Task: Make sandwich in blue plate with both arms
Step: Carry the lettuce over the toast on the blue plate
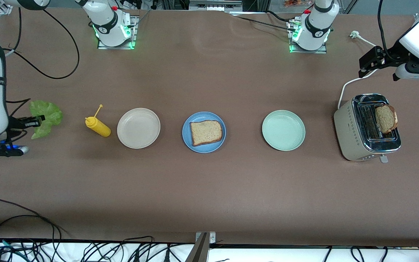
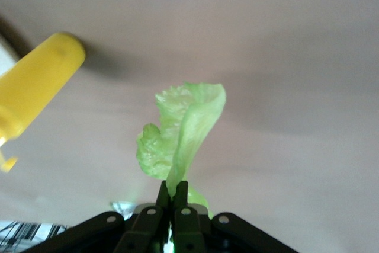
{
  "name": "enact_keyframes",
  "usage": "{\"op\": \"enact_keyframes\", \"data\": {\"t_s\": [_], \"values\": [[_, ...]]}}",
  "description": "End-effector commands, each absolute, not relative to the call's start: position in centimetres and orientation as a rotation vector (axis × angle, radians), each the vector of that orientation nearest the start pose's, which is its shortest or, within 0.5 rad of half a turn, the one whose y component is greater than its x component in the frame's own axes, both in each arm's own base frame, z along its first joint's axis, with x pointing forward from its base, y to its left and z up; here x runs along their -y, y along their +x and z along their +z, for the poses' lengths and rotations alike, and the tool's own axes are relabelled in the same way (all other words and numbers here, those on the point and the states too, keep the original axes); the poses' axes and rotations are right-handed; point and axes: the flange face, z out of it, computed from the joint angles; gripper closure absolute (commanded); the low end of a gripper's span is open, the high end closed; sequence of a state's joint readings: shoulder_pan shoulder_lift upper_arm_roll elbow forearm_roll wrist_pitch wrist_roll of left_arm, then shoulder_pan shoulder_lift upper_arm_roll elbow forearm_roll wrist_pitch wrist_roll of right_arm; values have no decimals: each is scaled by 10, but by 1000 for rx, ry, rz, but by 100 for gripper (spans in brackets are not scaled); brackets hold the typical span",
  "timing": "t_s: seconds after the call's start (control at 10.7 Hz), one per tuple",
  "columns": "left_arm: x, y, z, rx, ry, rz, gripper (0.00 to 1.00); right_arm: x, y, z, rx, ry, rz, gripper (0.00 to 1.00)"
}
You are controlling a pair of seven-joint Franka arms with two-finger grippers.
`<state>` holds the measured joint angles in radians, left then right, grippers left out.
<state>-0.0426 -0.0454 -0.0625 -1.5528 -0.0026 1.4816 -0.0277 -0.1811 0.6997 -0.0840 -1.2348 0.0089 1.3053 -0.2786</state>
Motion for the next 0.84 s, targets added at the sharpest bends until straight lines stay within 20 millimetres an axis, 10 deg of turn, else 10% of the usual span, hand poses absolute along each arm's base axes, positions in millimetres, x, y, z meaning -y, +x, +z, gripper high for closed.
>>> {"op": "enact_keyframes", "data": {"t_s": [0.0,0.75], "values": [[54,539,654,-147,-3124,30,0,150,641,377,32,-2838,1015,100],[54,551,631,-148,-3124,97,0,6,642,415,-168,-2673,1076,100]]}}
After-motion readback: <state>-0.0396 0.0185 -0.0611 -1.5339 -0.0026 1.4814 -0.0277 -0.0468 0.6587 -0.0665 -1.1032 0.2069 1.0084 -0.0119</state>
